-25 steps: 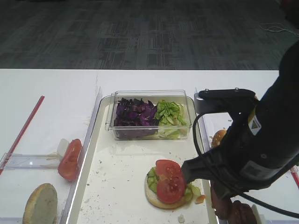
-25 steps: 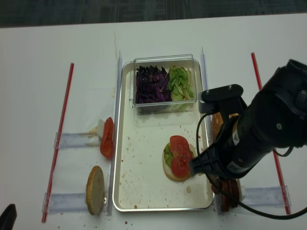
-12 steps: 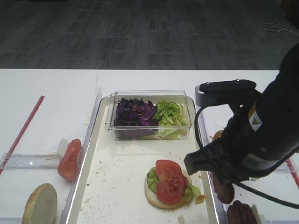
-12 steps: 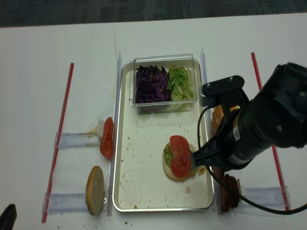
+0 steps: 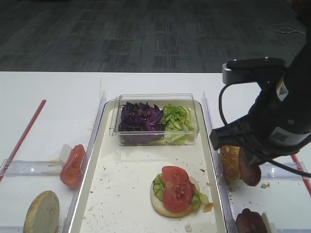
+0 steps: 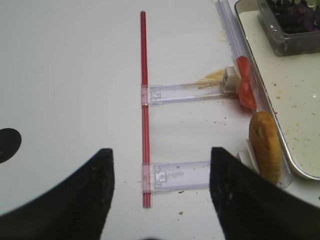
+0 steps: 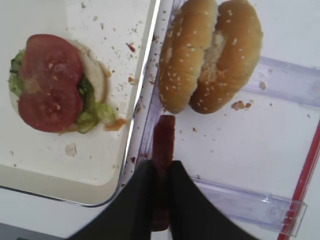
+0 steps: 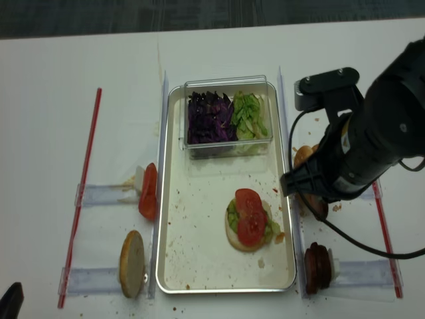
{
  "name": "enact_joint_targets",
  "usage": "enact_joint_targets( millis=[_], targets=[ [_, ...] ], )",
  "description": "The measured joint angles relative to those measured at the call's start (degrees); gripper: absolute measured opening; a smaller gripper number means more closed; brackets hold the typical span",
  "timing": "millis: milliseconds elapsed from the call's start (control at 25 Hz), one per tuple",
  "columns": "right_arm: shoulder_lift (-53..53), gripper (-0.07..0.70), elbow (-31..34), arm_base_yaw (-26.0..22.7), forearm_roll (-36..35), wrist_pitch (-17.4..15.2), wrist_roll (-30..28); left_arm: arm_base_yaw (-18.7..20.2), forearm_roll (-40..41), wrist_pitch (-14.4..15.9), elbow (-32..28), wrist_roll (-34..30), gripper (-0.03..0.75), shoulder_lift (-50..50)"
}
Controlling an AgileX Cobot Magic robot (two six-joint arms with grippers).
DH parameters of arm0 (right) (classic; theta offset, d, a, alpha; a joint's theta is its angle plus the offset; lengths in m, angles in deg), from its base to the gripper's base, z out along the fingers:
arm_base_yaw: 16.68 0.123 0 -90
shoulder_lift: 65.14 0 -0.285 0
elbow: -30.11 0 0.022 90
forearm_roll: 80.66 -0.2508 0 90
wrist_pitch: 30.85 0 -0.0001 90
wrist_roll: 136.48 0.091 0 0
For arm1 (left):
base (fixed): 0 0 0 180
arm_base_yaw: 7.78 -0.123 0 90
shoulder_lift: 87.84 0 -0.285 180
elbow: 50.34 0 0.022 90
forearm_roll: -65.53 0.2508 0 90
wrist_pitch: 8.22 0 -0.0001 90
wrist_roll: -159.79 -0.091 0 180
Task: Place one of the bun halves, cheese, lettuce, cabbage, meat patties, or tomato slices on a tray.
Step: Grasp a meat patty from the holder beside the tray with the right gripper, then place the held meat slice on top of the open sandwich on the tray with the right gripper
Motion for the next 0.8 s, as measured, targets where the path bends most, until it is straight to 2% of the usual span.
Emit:
enact_joint_targets(
  millis=[120,240,480,640,800],
  targets=[
    [0.00,0.115,0.00,-1.62,-0.42,-0.14,-1.40,0.00,0.00,0.00,0.00,0.00,0.421,0.00],
    [0.00,0.115,0.00,-2.02,-3.74,0.43,-4.75,0.00,0.00,0.00,0.00,0.00,0.421,0.00],
    [0.00,0.114,0.00,-2.02,-20.23,7.54,-16.63,0.00,0.00,0.00,0.00,0.00,0.421,0.00],
    [0.12,0.114,0.00,-2.02,-30.10,10.01,-25.23,0.00,0.00,0.00,0.00,0.00,0.421,0.00],
    [2.46,0.114,0.00,-2.02,-37.53,11.02,-32.04,0.00,0.00,0.00,0.00,0.00,0.421,0.00]
  ],
)
